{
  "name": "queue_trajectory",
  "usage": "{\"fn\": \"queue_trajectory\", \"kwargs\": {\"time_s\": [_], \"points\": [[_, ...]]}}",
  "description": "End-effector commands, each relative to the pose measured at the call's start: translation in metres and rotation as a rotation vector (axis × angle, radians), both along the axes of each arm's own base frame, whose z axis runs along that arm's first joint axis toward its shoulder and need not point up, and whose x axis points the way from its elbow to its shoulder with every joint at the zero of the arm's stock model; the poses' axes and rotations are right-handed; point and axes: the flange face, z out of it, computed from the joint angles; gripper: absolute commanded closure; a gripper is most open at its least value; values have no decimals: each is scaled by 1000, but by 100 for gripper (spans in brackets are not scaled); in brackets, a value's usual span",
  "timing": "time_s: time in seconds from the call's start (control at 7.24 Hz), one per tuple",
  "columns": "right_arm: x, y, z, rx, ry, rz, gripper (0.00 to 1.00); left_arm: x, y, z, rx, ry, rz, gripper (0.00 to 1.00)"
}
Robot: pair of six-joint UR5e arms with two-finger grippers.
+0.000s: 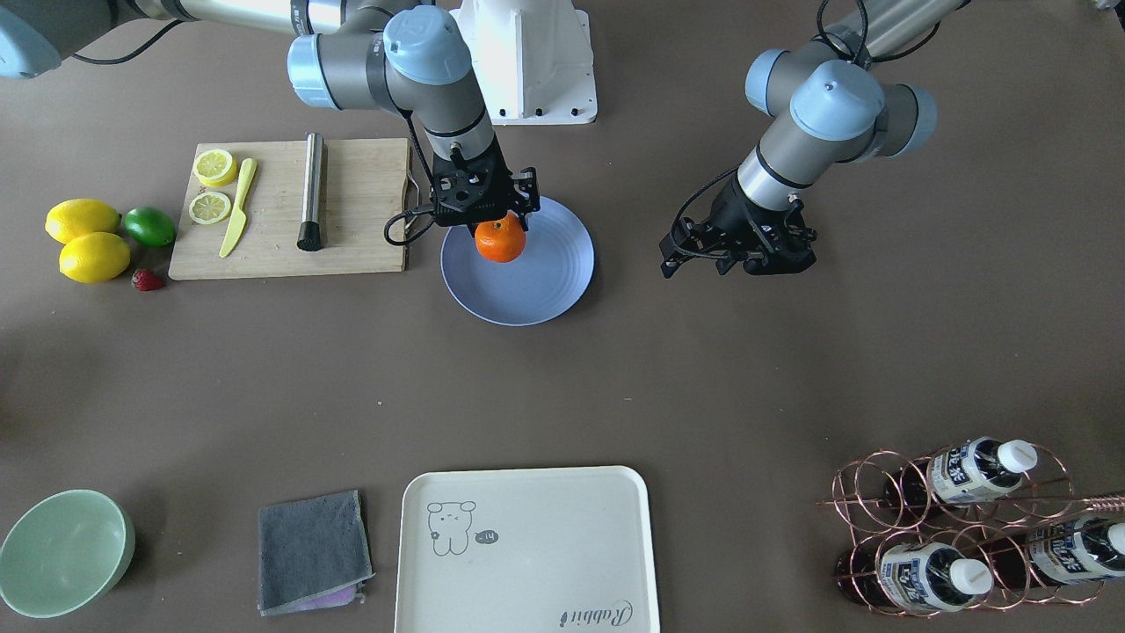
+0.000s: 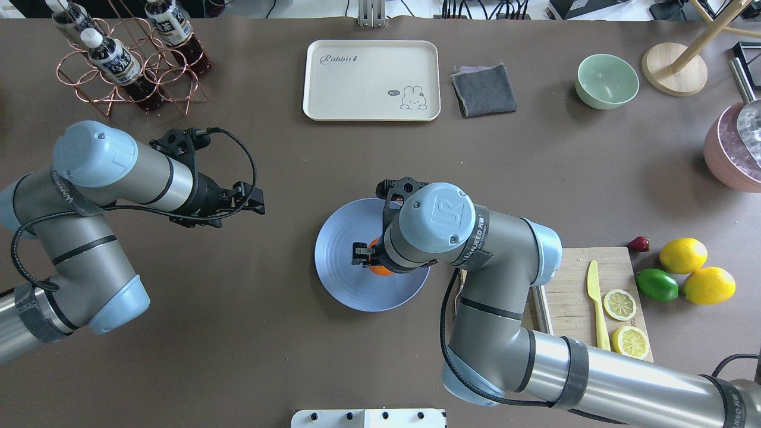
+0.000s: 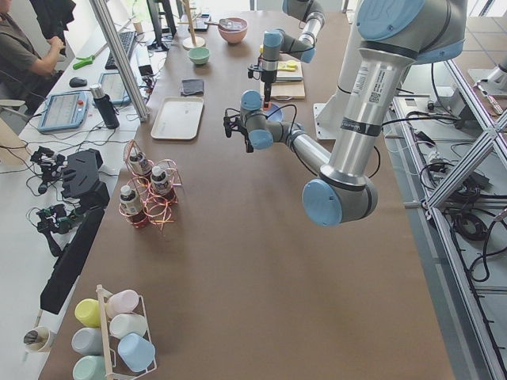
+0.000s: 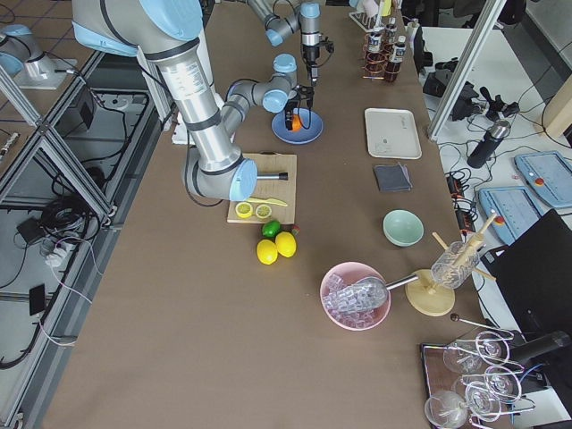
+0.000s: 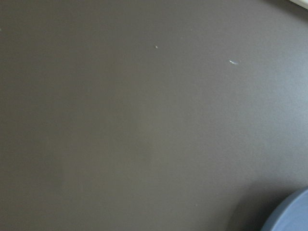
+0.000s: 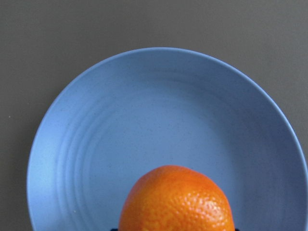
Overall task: Pick orange to plate
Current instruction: 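Release the orange onto the blue plate and lift the right gripper away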
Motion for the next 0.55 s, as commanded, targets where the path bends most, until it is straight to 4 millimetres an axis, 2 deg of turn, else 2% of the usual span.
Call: {"fn": "queue_trajectory", "kwargs": {"time_s": [0.0,0.14,0.28,0.41], "points": [[-12,-2,3,2,16,0,100,-2,-2,-3,7,2,2,3],[-13,-2,1,-3,14,4,100,-2,-2,-3,6,2,1,3],[-18,-4,7,-3,26,-1,100,-3,-2,-5,7,6,0,3],[-18,-4,7,-7,24,2,15,-2,-2,-6,8,7,0,3]]}}
